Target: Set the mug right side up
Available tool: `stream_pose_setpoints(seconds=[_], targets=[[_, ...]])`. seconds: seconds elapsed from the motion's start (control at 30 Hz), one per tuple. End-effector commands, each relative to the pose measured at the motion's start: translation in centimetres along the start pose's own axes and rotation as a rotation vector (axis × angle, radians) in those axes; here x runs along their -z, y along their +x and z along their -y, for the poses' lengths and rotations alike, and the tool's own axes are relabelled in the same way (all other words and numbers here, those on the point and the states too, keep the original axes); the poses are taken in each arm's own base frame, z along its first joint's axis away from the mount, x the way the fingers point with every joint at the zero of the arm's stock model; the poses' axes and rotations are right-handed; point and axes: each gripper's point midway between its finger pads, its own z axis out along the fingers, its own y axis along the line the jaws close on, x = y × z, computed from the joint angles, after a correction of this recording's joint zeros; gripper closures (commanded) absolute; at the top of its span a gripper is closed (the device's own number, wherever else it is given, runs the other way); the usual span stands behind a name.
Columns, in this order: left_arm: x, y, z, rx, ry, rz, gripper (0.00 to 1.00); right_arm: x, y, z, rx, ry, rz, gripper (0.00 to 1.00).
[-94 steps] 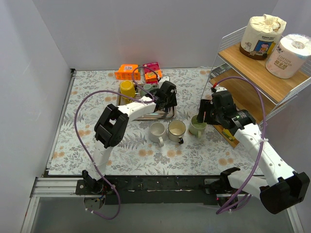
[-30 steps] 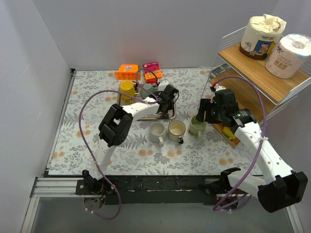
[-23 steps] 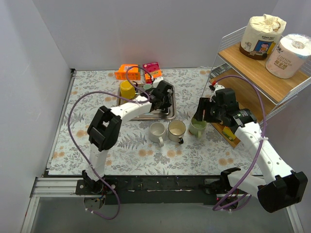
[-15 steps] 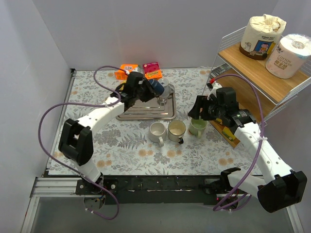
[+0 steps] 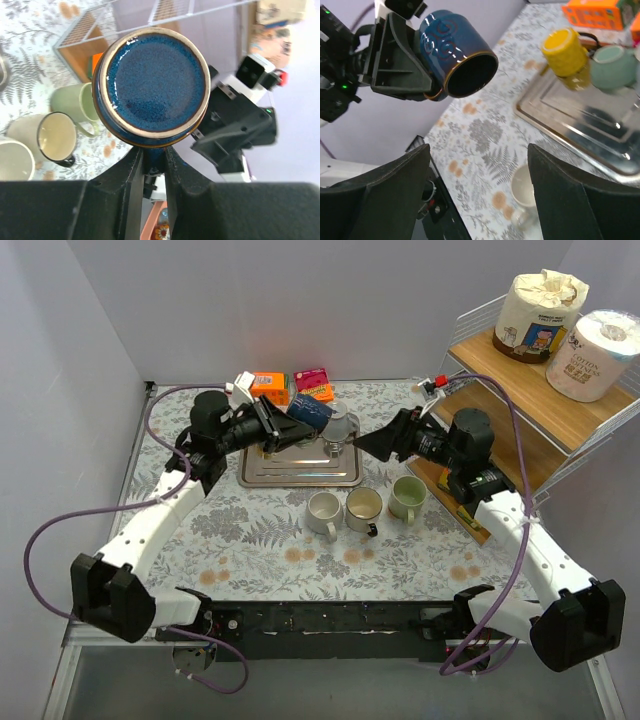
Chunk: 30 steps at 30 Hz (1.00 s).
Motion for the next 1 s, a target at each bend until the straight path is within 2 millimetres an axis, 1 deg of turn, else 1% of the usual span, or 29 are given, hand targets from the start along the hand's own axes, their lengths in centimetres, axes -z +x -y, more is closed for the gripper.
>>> stream_pose_setpoints(seconds=[0.0, 0.03, 0.07, 0.1, 0.13, 0.2, 0.27, 0.37, 0.53, 0.67, 0.73, 0.77, 0.83, 0.93, 0.97], targets=[[5.0, 1.2, 7.0, -0.090, 0.247, -0.041, 1.00, -1.8, -4.0, -6.8, 0.052, -0.276, 0.129, 0.14], [5.4, 1.5, 7.2, -0.095, 0.257, -0.050, 1.00, -2.3, -4.3, -7.5, 0.057, -0.295, 0.134, 0.14], [5.7, 1.9, 7.3, -0.092, 0.261, -0.057, 1.00, -2.4, -5.5, -9.1, 0.087, -0.333, 0.160, 0.14], [6.3, 2.3, 7.6, -0.101, 0.276, -0.054, 1.00, -3.5, -4.8, -9.9, 0.083, -0.354, 0.137, 0.15], [6.6, 2.5, 7.7, -0.105, 0.286, -0.052, 1.00, -4.0, -4.8, -10.4, 0.089, -0.365, 0.130, 0.15], [7.4, 2.6, 8.4, -0.107, 0.312, -0.043, 1.00, -4.8, -4.8, -12.0, 0.097, -0.407, 0.134, 0.17], [8.2, 2.8, 8.6, -0.104, 0.328, -0.031, 1.00, -4.9, -5.2, -13.0, 0.108, -0.420, 0.178, 0.19], [9.3, 2.8, 9.8, -0.106, 0.380, -0.016, 1.00, -5.1, -5.4, -13.2, 0.111, -0.399, 0.218, 0.20], [10.4, 3.1, 11.5, -0.077, 0.440, -0.033, 1.00, -5.1, -5.3, -13.3, 0.118, -0.390, 0.242, 0.20], [10.9, 3.5, 12.1, -0.064, 0.479, -0.050, 1.00, -5.6, -5.5, -14.1, 0.122, -0.414, 0.257, 0.22], [11.0, 3.7, 12.2, -0.059, 0.492, -0.062, 1.00, -6.2, -5.2, -14.2, 0.117, -0.412, 0.250, 0.24], [11.1, 3.7, 12.3, -0.053, 0.501, -0.064, 1.00, -6.3, -5.5, -14.5, 0.119, -0.419, 0.254, 0.27], [11.1, 3.9, 12.1, -0.048, 0.500, -0.068, 1.00, -6.6, -5.4, -14.7, 0.116, -0.424, 0.256, 0.30], [10.9, 3.9, 11.6, -0.029, 0.493, -0.071, 1.00, -6.8, -5.7, -15.2, 0.115, -0.433, 0.264, 0.40], [10.8, 3.9, 11.5, -0.025, 0.492, -0.066, 1.00, -7.0, -5.6, -15.2, 0.110, -0.430, 0.257, 0.47]])
